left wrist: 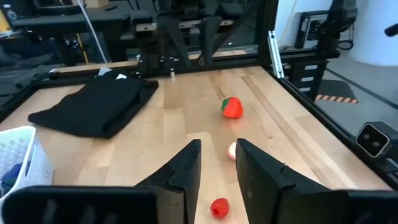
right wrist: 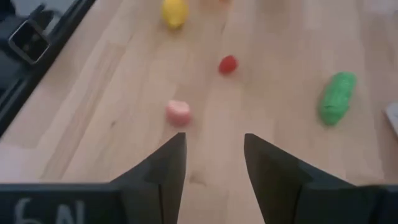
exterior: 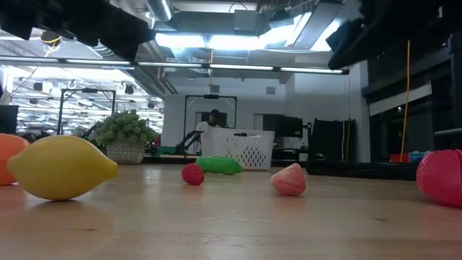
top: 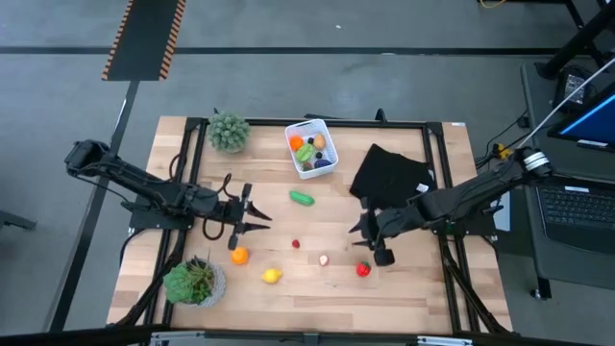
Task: Pick and placing Produce into tupperware
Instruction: Put the strawberry into the basket
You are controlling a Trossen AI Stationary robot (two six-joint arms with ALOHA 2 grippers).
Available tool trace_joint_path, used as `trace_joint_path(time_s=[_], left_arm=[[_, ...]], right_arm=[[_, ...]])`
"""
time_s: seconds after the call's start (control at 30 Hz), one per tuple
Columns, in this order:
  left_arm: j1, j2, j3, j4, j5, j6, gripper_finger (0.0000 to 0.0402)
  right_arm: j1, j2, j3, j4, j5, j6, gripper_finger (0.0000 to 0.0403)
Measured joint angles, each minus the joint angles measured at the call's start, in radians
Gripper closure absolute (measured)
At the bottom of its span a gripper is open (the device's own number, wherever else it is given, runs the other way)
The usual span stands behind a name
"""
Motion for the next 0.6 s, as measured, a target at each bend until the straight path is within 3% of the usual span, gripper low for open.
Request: trace_joint_path(time_s=[0.3, 0.6], left_arm=[[-0.05, 0.0, 0.0, 0.002, -0.045, 0.0, 0.0326], [-0.097, 0.0, 0.0, 0.002, -0.044, 0.0, 0.0343]], right_arm=[[0.129, 0.273, 0.309, -0.273, 0.003, -0.004, 0.0238], [0.189, 0.458, 0.508, -0.447, -0.007, 0.031, 0.0238]])
